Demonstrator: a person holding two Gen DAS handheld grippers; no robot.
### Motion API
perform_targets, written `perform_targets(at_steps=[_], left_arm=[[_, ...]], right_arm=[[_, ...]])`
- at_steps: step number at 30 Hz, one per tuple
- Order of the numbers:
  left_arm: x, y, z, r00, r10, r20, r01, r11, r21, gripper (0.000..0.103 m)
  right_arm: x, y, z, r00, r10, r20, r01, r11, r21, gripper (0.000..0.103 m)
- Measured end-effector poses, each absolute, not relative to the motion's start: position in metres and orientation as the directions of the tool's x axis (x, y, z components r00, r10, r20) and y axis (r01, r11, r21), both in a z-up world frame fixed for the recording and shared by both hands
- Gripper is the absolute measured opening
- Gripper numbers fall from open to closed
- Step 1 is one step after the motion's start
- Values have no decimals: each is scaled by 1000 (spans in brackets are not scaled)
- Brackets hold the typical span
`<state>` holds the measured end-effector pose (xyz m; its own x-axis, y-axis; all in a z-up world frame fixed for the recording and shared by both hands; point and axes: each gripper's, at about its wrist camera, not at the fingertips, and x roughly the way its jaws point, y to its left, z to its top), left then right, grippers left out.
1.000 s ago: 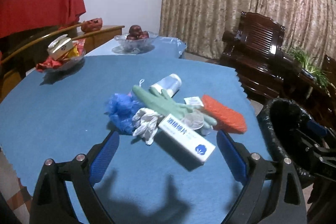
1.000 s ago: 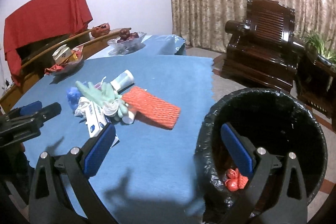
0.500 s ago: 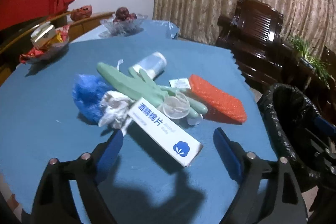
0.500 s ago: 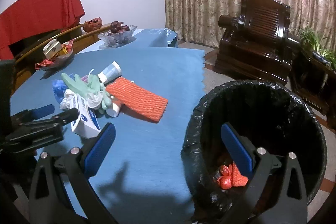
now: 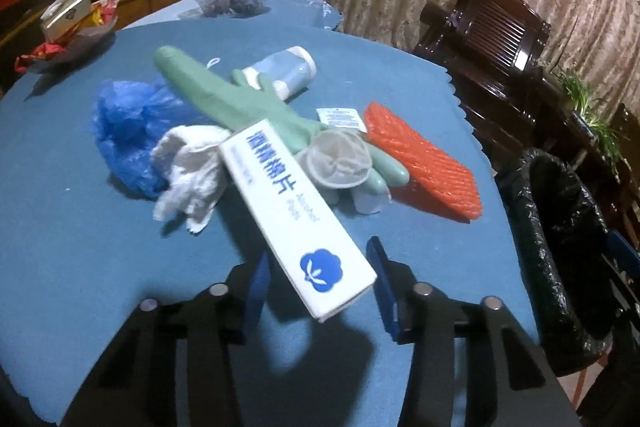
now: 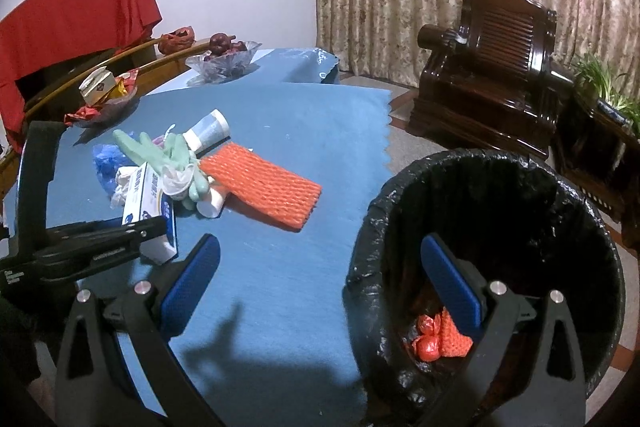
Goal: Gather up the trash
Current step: 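Grasp the white cotton-pad box with the left gripper while the right gripper grasps the orange foam net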
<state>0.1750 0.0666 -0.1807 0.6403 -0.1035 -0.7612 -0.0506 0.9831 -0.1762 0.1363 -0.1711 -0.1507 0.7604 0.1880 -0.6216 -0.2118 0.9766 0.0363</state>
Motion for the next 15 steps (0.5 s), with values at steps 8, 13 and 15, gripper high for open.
perform_targets(at_steps=[8, 13, 15], left_arm=[[145, 96, -168, 630, -54, -774, -73, 989, -128, 30], [128, 113, -169, 616, -17, -787, -92, 991, -94, 30], [126, 116, -171, 613, -23, -790, -78, 993, -89, 30]], right_arm=[[135, -152, -144, 761, 224, -609, -254, 967, 39, 98], [135, -136, -145, 752, 249, -611, -287, 957, 36, 98], [137, -129, -146, 748, 256, -613, -296, 954, 37, 98]])
